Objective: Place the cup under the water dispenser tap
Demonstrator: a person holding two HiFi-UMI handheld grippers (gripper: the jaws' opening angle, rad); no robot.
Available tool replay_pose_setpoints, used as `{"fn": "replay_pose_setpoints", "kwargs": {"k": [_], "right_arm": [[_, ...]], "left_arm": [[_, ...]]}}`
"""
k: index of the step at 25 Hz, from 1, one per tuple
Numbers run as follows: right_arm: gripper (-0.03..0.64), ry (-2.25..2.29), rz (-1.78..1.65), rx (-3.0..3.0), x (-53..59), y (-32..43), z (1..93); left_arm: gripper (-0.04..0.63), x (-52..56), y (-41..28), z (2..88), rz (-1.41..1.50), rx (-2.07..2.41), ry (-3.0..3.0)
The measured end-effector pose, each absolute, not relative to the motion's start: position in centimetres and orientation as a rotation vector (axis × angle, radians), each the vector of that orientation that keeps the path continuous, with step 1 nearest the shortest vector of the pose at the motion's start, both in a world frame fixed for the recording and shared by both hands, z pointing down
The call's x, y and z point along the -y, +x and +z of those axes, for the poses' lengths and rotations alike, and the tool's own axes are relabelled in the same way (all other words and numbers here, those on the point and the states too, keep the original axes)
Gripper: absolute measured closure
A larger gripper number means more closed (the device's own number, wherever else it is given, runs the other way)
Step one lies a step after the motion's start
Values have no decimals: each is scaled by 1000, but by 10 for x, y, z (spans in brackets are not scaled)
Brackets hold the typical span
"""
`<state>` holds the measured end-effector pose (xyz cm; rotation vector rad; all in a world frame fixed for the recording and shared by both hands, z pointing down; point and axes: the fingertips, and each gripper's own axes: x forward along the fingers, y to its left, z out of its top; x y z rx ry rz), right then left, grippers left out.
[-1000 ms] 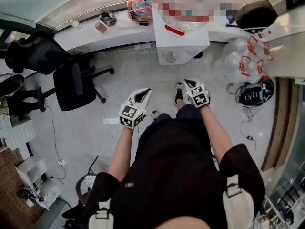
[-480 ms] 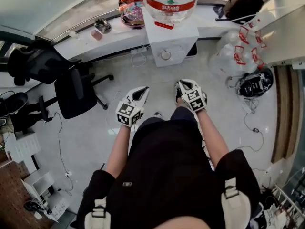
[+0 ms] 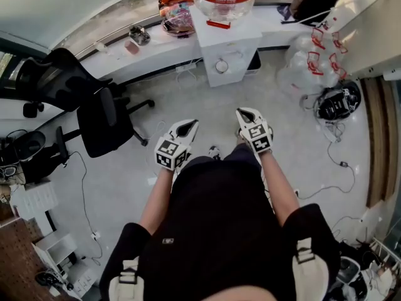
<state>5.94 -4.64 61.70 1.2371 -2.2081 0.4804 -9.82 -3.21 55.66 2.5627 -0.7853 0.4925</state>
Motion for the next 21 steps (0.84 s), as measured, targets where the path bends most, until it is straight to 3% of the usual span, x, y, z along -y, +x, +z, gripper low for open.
{"fn": "replay_pose_setpoints", "kwargs": {"k": [21], "right_arm": [[621, 1239, 468, 2172, -22, 60, 604]], "left_arm": [[595, -10, -120, 554, 401, 810, 2530]]}}
